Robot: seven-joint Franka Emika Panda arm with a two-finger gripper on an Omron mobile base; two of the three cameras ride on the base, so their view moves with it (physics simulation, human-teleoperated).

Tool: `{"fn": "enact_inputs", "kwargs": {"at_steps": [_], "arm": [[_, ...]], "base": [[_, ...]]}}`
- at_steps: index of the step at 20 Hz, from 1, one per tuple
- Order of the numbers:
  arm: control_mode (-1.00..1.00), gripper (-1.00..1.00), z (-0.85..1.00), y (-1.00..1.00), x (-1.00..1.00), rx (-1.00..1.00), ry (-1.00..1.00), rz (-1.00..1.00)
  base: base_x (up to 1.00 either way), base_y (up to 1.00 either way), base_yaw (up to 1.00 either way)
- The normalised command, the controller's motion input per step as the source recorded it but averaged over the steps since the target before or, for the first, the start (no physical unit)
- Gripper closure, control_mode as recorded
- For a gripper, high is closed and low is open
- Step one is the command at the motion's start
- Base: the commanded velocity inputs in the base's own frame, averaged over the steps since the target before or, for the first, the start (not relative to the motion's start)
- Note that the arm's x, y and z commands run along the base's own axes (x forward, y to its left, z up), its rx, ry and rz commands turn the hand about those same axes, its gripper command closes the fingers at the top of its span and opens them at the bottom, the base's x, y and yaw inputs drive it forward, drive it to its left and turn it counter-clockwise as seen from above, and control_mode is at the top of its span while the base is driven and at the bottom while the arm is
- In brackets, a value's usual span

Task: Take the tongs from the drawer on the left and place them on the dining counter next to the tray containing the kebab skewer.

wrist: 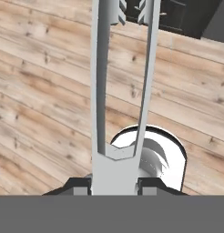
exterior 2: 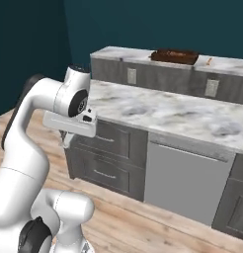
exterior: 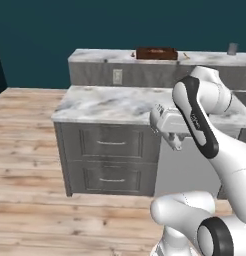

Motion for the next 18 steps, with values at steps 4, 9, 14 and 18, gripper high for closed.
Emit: {"fn": "enact_inputs", "kwargs": {"at_steps": [4, 9, 14, 18], "arm": [[1.00, 1.00, 0.00, 0.00, 0.00, 0.00, 0.00, 0.00], [1.00, 1.00, 0.00, 0.00, 0.00, 0.00, 0.00, 0.00], [1.00, 1.00, 0.00, 0.00, 0.00, 0.00, 0.00, 0.00], [1.00, 1.00, 0.00, 0.00, 0.00, 0.00, 0.00, 0.00]], "base": [[0.66, 1.00, -0.08], [0.70, 1.00, -0.09], [0.72, 1.00, -0.11], [0.84, 1.00, -0.18]]}}
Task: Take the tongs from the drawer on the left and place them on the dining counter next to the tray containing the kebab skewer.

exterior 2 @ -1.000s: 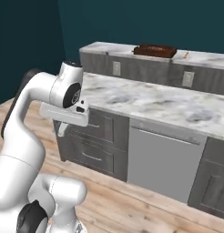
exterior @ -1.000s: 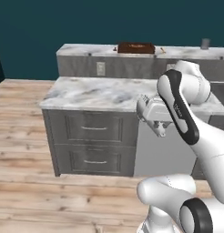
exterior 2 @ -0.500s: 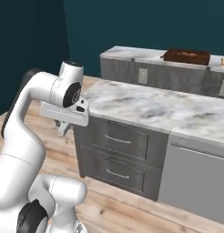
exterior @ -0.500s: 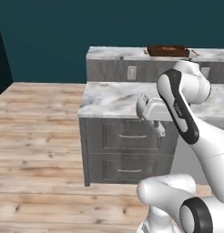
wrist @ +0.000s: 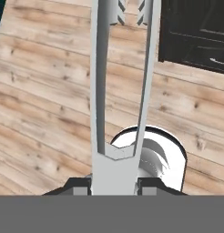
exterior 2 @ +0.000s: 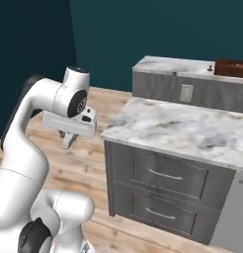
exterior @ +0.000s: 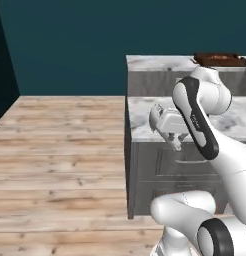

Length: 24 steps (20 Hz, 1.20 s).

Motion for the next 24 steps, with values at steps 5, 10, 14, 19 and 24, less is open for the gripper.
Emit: {"fn": "enact_inputs", "kwargs": {"at_steps": [5, 10, 14, 19, 24], "arm": [[1.00, 1.00, 0.00, 0.00, 0.00, 0.00, 0.00, 0.00], [1.00, 1.00, 0.00, 0.00, 0.00, 0.00, 0.00, 0.00], [1.00, 1.00, 0.00, 0.00, 0.00, 0.00, 0.00, 0.00], [1.00, 1.00, 0.00, 0.00, 0.00, 0.00, 0.00, 0.00], [1.00, 1.00, 0.00, 0.00, 0.00, 0.00, 0.00, 0.00]], "base": [[0.87, 1.00, -0.22], [0.87, 1.00, -0.22], [0.96, 1.00, -0.22], [0.96, 1.00, -0.31], [0.99, 1.00, -0.37]]}}
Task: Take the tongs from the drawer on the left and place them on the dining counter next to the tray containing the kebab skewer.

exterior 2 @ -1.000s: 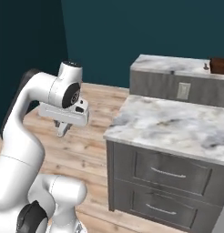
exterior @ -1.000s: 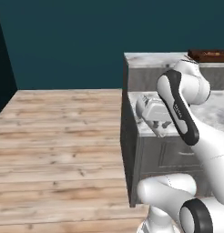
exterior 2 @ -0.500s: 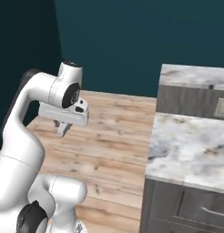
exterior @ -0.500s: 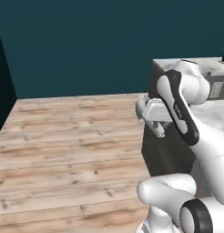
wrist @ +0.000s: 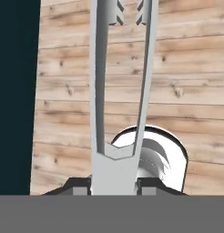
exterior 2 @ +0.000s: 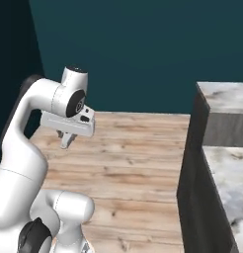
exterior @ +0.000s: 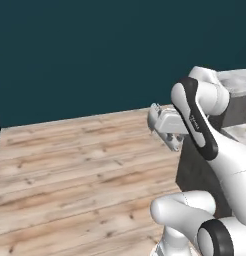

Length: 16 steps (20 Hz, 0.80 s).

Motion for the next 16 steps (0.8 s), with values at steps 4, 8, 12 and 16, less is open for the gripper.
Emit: {"fn": "enact_inputs", "kwargs": {"at_steps": [4, 8, 12, 16], "arm": [[1.00, 1.00, 0.00, 0.00, 0.00, 0.00, 0.00, 0.00], [1.00, 1.00, 0.00, 0.00, 0.00, 0.00, 0.00, 0.00], [1.00, 1.00, 0.00, 0.00, 0.00, 0.00, 0.00, 0.00], [1.00, 1.00, 0.00, 0.00, 0.00, 0.00, 0.00, 0.00]], "base": [[0.99, 1.00, -0.40], [1.00, 1.00, -0.43], [1.00, 1.00, -0.44], [1.00, 1.00, -0.52]]}}
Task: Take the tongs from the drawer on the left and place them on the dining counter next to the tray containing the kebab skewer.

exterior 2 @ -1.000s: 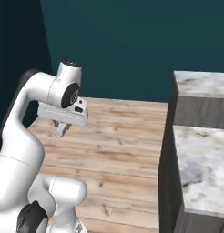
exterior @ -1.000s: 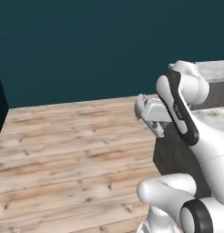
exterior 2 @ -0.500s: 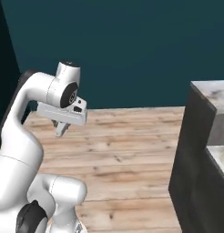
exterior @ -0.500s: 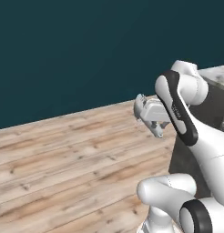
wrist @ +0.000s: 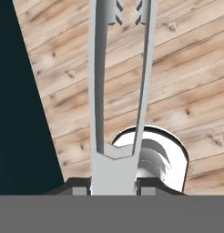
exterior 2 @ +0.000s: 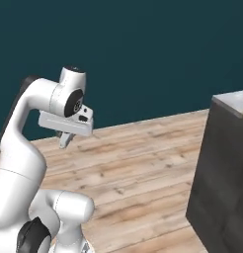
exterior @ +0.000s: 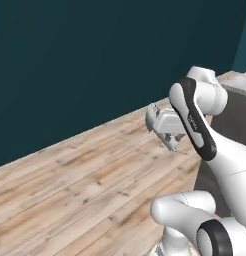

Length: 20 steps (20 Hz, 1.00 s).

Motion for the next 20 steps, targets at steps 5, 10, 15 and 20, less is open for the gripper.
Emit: {"fn": "enact_inputs", "kwargs": {"at_steps": [5, 10, 15, 20], "arm": [[1.00, 1.00, 0.00, 0.00, 0.00, 0.00, 0.00, 0.00], [1.00, 1.00, 0.00, 0.00, 0.00, 0.00, 0.00, 0.00], [1.00, 1.00, 0.00, 0.00, 0.00, 0.00, 0.00, 0.00], [1.00, 1.00, 0.00, 0.00, 0.00, 0.00, 0.00, 0.00]], "base": [[1.00, 1.00, -0.58], [1.00, 1.00, -0.60], [1.00, 1.00, -0.59], [1.00, 1.00, -0.58]]}}
